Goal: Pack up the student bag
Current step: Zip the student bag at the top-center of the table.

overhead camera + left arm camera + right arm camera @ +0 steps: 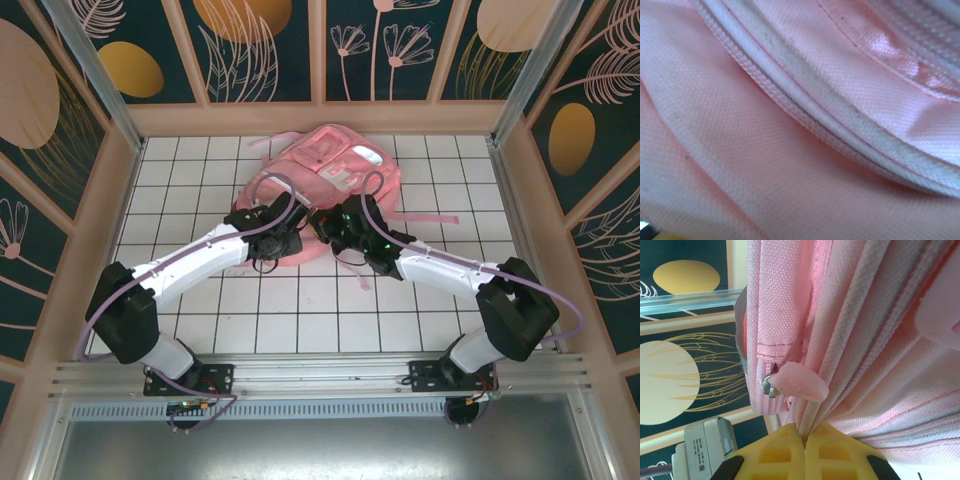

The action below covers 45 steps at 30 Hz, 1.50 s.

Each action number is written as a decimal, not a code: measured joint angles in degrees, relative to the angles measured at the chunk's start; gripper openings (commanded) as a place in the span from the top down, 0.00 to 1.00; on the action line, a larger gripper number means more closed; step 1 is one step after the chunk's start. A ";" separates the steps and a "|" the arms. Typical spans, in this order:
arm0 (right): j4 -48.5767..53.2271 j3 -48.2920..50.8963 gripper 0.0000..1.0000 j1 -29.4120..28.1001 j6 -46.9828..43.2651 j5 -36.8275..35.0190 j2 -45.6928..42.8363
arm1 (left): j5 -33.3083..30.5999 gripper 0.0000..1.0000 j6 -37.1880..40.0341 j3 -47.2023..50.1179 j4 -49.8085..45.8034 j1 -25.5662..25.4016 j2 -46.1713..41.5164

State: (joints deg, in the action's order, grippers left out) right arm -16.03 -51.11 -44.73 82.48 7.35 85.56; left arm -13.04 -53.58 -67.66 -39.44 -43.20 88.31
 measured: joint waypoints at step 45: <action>4.42 3.67 1.00 5.25 -12.44 2.80 -3.91 | -2.05 1.00 27.87 13.73 16.92 -2.16 -10.01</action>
State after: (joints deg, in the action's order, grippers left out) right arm -11.62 -47.44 -39.48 70.04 10.15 81.65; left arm -15.09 -25.71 -53.93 -22.52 -45.36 78.30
